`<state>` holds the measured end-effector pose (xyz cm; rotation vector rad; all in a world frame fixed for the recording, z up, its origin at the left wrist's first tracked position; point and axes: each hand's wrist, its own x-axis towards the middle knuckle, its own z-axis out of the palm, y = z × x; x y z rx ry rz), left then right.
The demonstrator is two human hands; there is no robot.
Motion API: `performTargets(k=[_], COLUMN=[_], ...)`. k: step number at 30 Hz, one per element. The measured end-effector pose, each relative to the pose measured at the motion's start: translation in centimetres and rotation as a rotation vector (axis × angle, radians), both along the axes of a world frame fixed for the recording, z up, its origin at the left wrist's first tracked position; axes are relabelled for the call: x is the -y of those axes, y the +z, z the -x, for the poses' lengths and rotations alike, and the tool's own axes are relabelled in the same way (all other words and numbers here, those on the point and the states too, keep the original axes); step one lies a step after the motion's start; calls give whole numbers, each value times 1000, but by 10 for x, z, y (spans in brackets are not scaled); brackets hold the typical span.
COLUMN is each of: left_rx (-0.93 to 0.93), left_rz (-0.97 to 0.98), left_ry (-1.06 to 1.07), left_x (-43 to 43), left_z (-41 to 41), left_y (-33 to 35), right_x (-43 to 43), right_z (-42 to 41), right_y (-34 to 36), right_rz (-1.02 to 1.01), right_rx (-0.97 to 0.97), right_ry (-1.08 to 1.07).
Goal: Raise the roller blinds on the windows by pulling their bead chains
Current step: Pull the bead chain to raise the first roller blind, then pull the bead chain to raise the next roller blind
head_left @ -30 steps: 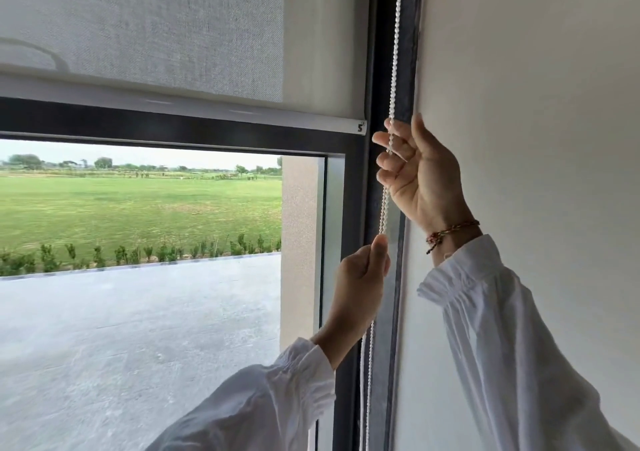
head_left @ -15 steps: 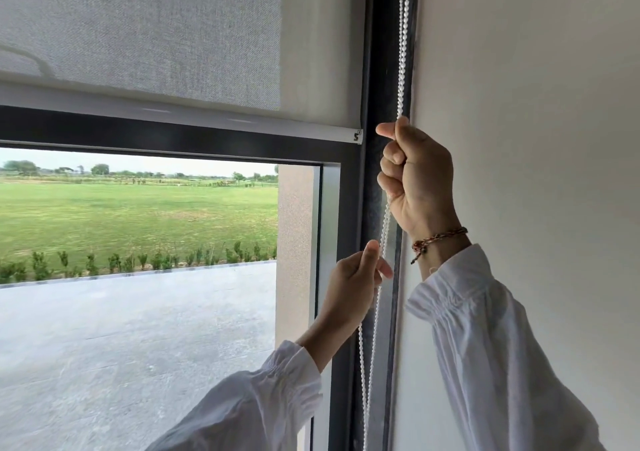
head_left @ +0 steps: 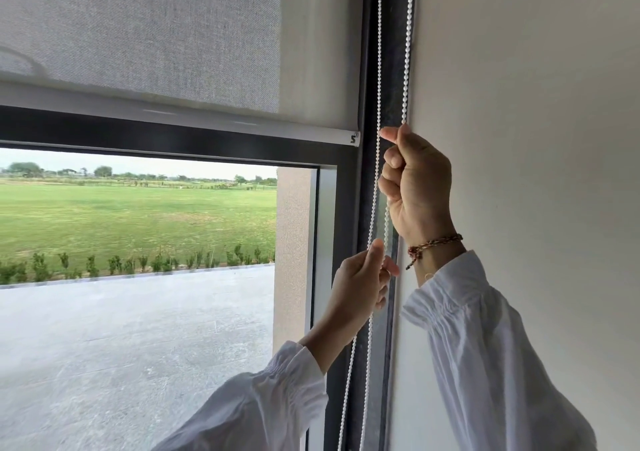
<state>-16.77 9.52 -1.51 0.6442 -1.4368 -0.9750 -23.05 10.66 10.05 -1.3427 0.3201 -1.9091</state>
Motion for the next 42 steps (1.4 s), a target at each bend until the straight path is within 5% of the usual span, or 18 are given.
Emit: performTargets(k=[11,16,19,30,42], left_rx=[-37,60,72,144,116], left_rz=[22,38,26,216,168], left_ry=[94,332,453,917,1486], left_x=[-3,-7,-20,-176,-397], left_z=[-4,-17,-54,-337,-669], left_y=[2,0,1,19,-26], right_x=[4,5,-7,-94,-292], right_z=[4,-11,-47,-328,-689], right_y=[-21,-23,-40,-88,-139], right_rz=[-243,-167,23,-82,-3], right_rx=[34,-227,-158,-77,-294], right_ry=[-75,-668,-824,-112,591])
